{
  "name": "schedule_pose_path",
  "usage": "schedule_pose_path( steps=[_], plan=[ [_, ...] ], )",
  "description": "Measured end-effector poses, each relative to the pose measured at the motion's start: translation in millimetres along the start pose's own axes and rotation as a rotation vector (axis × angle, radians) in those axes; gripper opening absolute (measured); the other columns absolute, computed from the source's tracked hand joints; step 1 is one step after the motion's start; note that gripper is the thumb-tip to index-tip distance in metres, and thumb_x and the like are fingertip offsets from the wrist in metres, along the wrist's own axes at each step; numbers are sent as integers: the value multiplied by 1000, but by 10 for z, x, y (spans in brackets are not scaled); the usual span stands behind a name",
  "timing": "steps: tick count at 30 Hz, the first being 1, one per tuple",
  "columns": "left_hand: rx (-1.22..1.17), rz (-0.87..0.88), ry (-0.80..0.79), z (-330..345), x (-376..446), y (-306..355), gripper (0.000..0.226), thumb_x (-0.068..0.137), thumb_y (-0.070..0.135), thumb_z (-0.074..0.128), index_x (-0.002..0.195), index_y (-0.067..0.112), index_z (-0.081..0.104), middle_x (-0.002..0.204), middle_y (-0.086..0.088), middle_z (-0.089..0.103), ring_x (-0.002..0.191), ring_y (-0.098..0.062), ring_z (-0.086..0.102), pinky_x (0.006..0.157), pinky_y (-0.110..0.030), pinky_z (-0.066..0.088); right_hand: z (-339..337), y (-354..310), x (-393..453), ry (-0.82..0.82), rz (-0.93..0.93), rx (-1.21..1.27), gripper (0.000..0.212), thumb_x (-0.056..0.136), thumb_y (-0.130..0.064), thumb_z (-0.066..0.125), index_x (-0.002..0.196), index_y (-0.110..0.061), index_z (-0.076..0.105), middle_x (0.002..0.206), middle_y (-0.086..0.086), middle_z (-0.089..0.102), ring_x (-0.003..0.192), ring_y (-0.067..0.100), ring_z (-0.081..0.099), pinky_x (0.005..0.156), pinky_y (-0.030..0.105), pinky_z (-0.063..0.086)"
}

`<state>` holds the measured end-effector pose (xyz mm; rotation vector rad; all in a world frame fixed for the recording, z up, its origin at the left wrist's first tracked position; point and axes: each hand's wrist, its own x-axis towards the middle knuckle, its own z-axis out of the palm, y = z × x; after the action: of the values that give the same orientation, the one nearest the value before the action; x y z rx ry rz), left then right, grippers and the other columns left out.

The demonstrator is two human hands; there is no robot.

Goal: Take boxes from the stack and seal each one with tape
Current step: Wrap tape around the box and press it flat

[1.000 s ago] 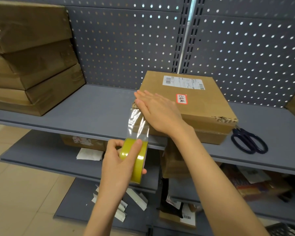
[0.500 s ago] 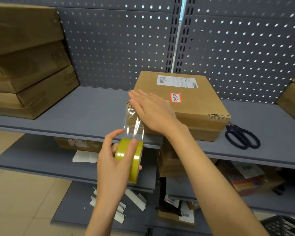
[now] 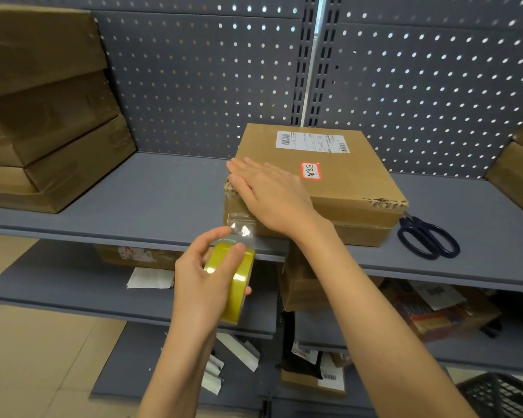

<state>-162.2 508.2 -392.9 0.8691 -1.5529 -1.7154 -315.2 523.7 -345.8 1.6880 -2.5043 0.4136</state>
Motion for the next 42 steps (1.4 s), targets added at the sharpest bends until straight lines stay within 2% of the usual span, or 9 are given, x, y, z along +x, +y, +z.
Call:
schedule_pose_path(
  steps=[4, 11, 24, 28, 33, 42],
  plan=[
    [-43, -25, -13, -21, 28, 49, 21, 86, 11, 66, 103, 22, 65, 90, -2, 65, 55, -5, 64, 43, -20, 50, 1, 2, 4, 5, -1, -9, 46, 106, -34, 19, 150, -24, 27, 156, -12, 25, 144, 4, 17, 113, 23, 11],
    [-42, -23, -14, -9, 48, 73, 22, 86, 12, 67, 107, 18, 64, 92, -4, 65, 50, -7, 63, 45, -24, 54, 22, -18, -9, 39, -6, -80, 46, 106, -34, 19, 150, -23, 27, 156, -11, 25, 144, 4, 18, 113, 22, 10],
    [-146, -39, -84, 10, -5, 117, 27, 86, 12, 64, 111, 20, 64, 101, -3, 67, 64, -5, 67, 46, -22, 52, 44, -13, 1, 45, -3, -90, 46, 106, -34, 19, 149, -24, 28, 156, -12, 25, 144, 4, 17, 113, 24, 11],
    [-143, -28, -124, -19, -5, 127, 23, 87, 12, 63, 107, 26, 64, 93, 1, 68, 64, -6, 67, 47, -22, 52, 45, -14, 2, 42, 0, -77, 46, 106, -35, 20, 150, -24, 28, 156, -12, 25, 144, 4, 17, 114, 24, 11],
    [-129, -34, -178, -54, 28, 134, 23, 87, 14, 63, 103, 30, 62, 71, 10, 69, 61, -5, 65, 47, -23, 52, 45, -14, 2, 34, 2, -74, 46, 106, -35, 20, 150, -25, 28, 156, -12, 24, 144, 4, 17, 114, 24, 11],
    [-143, -47, -182, -63, 48, 119, 22, 86, 18, 64, 102, 32, 64, 91, 0, 65, 62, -5, 64, 48, -23, 52, 31, -10, 27, 25, 12, -41, 46, 106, -35, 20, 150, -25, 28, 156, -12, 24, 144, 3, 16, 113, 23, 11]
  ],
)
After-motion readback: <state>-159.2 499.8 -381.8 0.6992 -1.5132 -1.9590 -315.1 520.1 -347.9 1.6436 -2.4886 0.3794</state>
